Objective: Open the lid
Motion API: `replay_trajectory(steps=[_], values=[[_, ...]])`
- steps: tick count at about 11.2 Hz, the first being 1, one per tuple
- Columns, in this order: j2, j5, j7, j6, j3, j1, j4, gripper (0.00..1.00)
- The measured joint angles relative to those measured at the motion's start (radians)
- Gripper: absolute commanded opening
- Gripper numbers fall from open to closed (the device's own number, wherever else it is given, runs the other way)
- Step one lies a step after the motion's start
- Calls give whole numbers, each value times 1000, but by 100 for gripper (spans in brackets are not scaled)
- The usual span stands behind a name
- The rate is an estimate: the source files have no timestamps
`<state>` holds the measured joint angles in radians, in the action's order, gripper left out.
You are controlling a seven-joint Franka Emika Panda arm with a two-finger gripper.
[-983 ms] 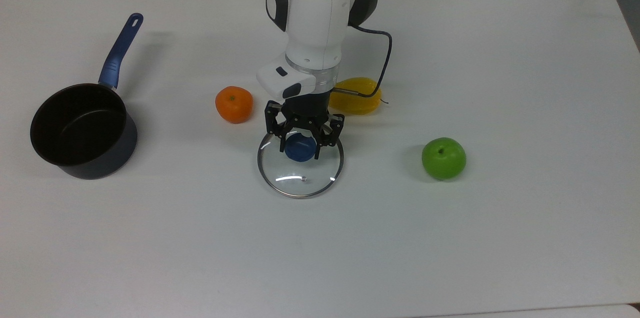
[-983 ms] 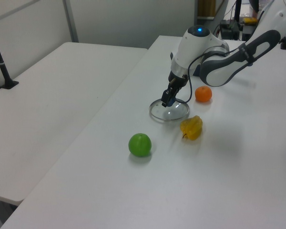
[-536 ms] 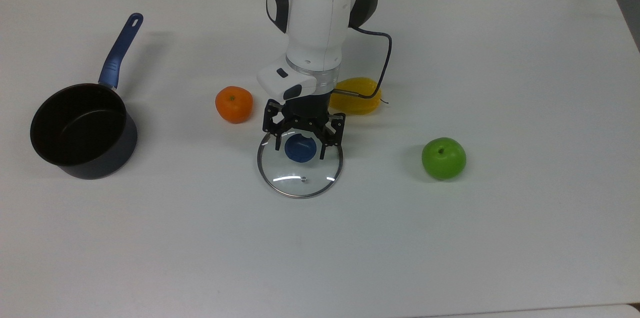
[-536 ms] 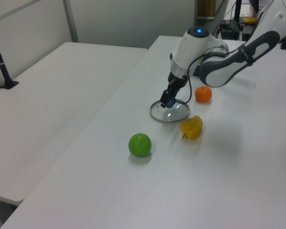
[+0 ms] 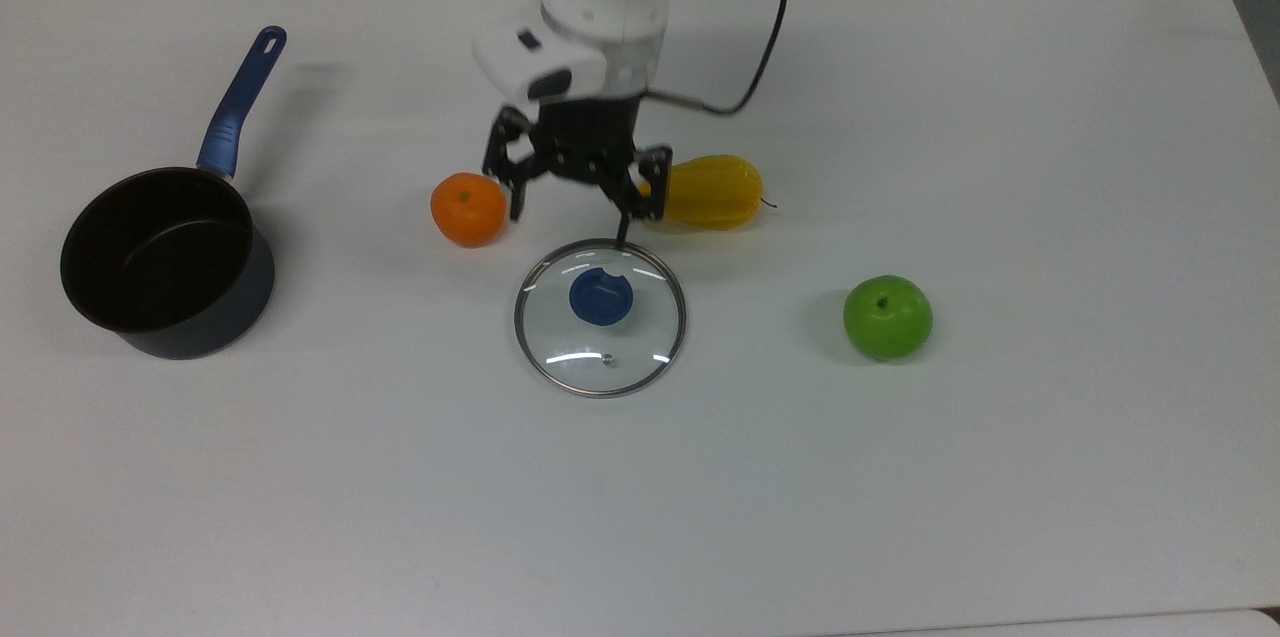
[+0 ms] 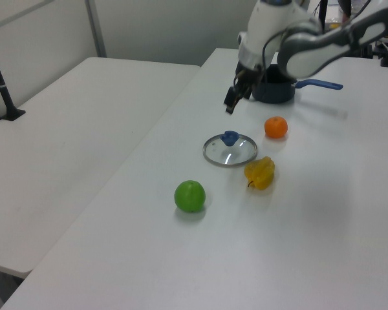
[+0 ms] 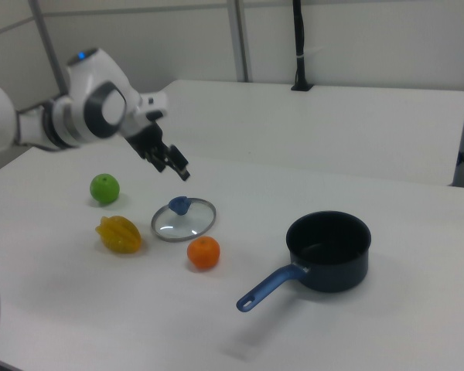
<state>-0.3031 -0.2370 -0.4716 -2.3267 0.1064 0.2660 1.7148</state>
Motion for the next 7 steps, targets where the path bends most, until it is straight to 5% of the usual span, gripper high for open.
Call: replay_trajectory(steps=[4, 7], values=[[210, 172, 259, 330, 6, -23, 0, 100], [338, 225, 458, 581, 9, -120, 2, 100]])
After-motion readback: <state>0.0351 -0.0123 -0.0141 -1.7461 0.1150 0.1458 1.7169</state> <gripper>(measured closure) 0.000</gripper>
